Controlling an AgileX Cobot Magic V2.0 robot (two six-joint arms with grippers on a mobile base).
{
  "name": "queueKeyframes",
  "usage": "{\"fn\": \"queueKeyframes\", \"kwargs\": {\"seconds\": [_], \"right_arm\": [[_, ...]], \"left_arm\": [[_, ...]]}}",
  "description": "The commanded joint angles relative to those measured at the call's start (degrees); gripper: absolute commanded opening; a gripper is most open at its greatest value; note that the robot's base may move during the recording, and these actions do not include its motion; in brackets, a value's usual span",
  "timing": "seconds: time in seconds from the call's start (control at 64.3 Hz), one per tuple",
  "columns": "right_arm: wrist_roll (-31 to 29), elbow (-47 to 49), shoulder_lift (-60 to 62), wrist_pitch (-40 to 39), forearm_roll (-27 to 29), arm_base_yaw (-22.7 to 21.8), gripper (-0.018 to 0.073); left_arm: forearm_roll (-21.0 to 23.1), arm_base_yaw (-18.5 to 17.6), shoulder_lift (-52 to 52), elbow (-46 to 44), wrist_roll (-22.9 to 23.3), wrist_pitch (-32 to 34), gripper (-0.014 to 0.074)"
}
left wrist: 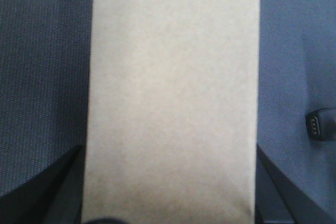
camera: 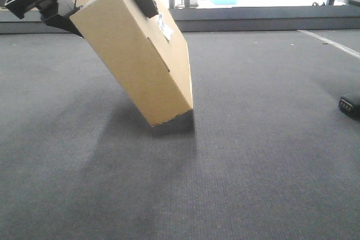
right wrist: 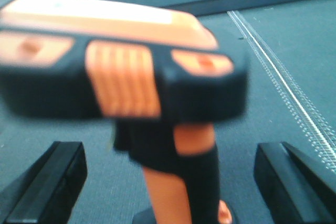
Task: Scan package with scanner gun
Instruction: 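Set the box back upright on the belt with the left gripper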
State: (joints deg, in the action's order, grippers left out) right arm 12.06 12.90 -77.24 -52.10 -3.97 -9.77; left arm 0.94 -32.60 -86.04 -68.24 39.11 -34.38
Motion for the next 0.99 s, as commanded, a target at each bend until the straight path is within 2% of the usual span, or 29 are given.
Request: {"fn": "queueKeyframes", "kwargs": {"seconds": [0.0, 0.155, 0.28, 0.389, 0.528, 0.684, 0.73, 0.886, 0.979], "right_arm": [[-0.2, -0.4, 2.9, 1.7, -0.3, -0.3, 0.0561], [-0.2, -0.4, 7.8, 6.8, -0.5, -0.3, 0.0561], [-0.2, -0.7, 12.3, 12.0, -1.9, -0.3, 0.0554], [-0.2, -1.8, 17.0, 14.9, -2.9, -0.3, 0.0428], [-0.2, -2.4, 24.6, 20.3, -3.3, -0.3, 0.0111], [-0.1, -2.4, 33.9, 26.0, -3.5, -0.3, -0.0125], [-0.1, -2.4, 36.5, 28.3, -3.5, -0.3, -0.0168], [-0.1, -2.4, 45.1, 36.4, -3.5, -0.3, -0.0169], [-0.1, -2.4, 50.0, 37.7, -3.5, -0.3, -0.0169]], "left_arm": [[-0.1, -0.4, 0.1, -0.1, 0.0, 0.9, -0.0111], [-0.6, -0.4, 0.1, -0.1, -0.1, 0.9, -0.0111], [-4.4, -0.1, 0.2, -0.1, -0.1, -0.6, -0.0111], [-4.3, 1.6, 1.5, -0.1, -3.3, -3.5, -0.0111], [-4.2, 4.3, 4.2, -0.1, -7.2, -8.0, -0.0111], [-4.2, 7.4, 7.6, -0.1, -13.8, -13.4, -0.0111], [-4.2, 8.4, 8.4, -0.1, -15.3, -15.1, -0.0111], [-4.2, 12.5, 10.5, -0.1, -21.3, -20.1, -0.0111], [-4.2, 15.5, 11.0, -0.1, -24.9, -21.6, -0.0111]]}}
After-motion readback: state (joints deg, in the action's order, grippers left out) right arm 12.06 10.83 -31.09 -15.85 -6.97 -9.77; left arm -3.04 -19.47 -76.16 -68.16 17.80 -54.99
